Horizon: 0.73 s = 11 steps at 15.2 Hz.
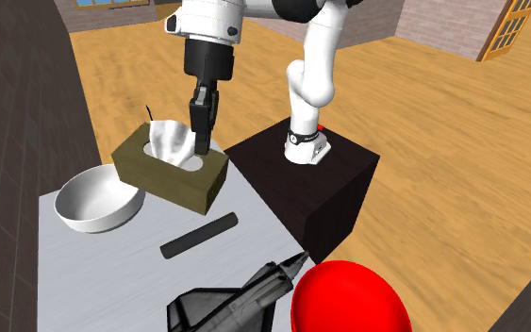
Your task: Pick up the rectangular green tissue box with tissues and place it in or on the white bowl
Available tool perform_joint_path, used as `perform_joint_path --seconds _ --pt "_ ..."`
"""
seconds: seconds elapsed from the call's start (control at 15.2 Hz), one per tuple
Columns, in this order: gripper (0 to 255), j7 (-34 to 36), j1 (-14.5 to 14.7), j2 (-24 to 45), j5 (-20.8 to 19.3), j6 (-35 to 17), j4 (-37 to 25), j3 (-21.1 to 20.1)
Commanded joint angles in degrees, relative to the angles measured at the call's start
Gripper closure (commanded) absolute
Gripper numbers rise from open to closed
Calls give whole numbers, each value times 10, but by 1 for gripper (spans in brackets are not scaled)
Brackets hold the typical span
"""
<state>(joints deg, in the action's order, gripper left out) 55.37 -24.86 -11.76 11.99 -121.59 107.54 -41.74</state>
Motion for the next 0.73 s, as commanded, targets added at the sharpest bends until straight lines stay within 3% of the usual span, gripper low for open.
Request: perform_joint_path --seconds 0.0,0.66 --pt "255 -17 -10 21 -9 5 -19 9" --pt "255 -88 -53 143 -61 46 -148 47"
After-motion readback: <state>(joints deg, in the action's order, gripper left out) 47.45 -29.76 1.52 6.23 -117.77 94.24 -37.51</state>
